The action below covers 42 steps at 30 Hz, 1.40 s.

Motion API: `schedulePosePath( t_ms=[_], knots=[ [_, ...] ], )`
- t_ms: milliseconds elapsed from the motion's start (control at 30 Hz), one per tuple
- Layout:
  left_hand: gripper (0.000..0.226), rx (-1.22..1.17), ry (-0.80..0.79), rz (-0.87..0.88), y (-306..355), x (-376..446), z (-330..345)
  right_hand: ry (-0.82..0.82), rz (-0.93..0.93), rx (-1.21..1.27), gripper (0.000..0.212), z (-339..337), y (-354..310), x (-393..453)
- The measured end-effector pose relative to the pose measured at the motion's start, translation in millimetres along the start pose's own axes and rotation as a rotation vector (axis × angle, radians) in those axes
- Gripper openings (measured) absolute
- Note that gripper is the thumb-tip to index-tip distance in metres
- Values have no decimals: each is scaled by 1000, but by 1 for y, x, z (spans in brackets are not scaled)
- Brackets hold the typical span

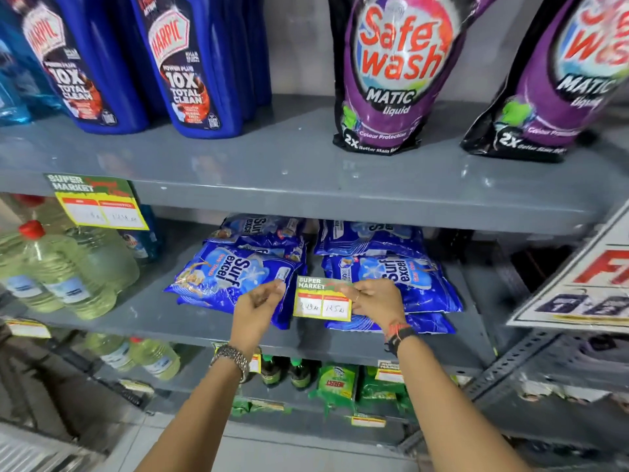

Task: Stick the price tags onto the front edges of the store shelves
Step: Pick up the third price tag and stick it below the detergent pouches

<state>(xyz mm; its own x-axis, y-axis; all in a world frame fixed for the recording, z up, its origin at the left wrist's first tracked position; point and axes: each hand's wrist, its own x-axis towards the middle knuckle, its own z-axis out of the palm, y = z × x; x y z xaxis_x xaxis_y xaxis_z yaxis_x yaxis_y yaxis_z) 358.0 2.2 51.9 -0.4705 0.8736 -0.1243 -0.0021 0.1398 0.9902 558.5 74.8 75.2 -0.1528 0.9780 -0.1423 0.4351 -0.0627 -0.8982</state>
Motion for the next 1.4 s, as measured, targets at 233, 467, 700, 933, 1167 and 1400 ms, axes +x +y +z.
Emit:
schedulePosePath(
  t_ms=[233, 467, 700, 933, 1167, 1400],
  knots=[
    [21, 14, -135, 40, 18, -7, 7, -55, -15, 47, 28, -18, -15, -32],
    [12, -10, -180, 54, 25, -22, 6, -33, -79, 42, 26, -23, -17, -45],
    [11, -87, -215, 206, 67, -45, 14, 67, -167, 87, 28, -58, -43, -75],
    [17, -124, -271, 445, 143, -73, 56, 303, -424, 18, 8, -132, -78, -101],
    [7, 65, -203, 613, 181, -82, 92, 489, -453, -4, 13, -171, -86, -100],
    [8, 148, -133, 646, 189, -83, 107, 520, -432, -51, 12, -180, -88, -92]
  ],
)
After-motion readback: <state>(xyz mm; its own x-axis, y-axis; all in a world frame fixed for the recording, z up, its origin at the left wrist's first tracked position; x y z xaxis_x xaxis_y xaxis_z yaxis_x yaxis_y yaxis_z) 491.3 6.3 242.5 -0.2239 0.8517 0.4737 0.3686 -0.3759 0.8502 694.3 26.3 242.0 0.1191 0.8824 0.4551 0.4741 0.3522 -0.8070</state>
